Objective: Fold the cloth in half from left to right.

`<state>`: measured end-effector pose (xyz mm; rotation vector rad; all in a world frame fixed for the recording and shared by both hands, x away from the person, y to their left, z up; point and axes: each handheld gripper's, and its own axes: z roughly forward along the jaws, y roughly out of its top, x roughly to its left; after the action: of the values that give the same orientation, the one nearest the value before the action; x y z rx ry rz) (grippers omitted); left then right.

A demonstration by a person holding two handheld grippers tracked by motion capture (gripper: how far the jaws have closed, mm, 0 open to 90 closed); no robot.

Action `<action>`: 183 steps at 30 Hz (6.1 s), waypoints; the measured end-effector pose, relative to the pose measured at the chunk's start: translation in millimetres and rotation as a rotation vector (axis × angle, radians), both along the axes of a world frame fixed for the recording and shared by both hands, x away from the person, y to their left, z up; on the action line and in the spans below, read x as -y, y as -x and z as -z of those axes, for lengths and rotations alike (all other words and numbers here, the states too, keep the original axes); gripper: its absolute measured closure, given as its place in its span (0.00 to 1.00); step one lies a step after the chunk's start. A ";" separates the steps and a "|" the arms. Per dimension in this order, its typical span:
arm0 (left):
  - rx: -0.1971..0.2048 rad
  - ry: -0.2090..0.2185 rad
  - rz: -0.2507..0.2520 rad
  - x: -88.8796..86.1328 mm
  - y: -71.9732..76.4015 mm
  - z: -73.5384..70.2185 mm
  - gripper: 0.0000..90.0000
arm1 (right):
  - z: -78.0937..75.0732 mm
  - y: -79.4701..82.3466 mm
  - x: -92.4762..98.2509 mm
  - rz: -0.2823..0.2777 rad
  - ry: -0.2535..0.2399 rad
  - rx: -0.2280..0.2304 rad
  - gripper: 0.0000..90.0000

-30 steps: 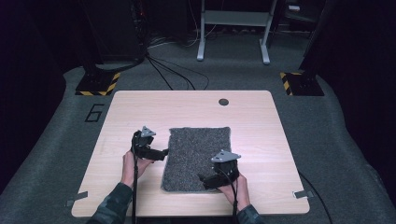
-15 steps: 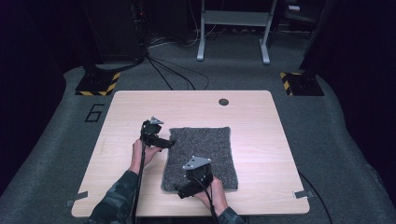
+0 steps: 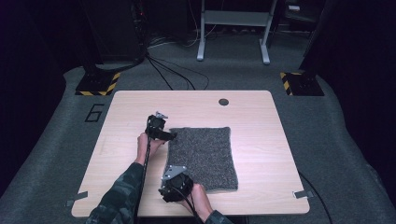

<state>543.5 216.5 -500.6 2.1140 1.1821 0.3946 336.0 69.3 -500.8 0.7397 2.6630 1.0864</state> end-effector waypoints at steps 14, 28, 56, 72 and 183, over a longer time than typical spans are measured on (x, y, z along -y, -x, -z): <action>-0.036 0.003 0.010 3.1 -14.3 9.4 0.52 | 9.2 0.4 -10.9 -0.009 0.042 0.000 0.70; -0.011 -0.032 0.014 11.0 -12.8 9.2 0.78 | 14.8 1.6 -11.0 0.045 0.034 0.006 0.81; 0.002 0.010 -0.021 13.2 -8.1 -2.3 0.96 | 8.5 17.0 10.0 0.085 -0.036 0.037 0.98; 0.036 0.007 -0.028 8.2 -7.1 -29.0 0.95 | -16.2 21.5 15.6 0.081 -0.138 0.078 0.98; -0.003 0.015 0.100 129.8 -30.0 -35.9 0.32 | 1.3 28.1 146.0 0.374 -0.100 -0.017 0.76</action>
<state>573.5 86.7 -464.7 2.1512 1.0720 0.3361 307.9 -76.7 -502.1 1.2101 2.3602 1.1138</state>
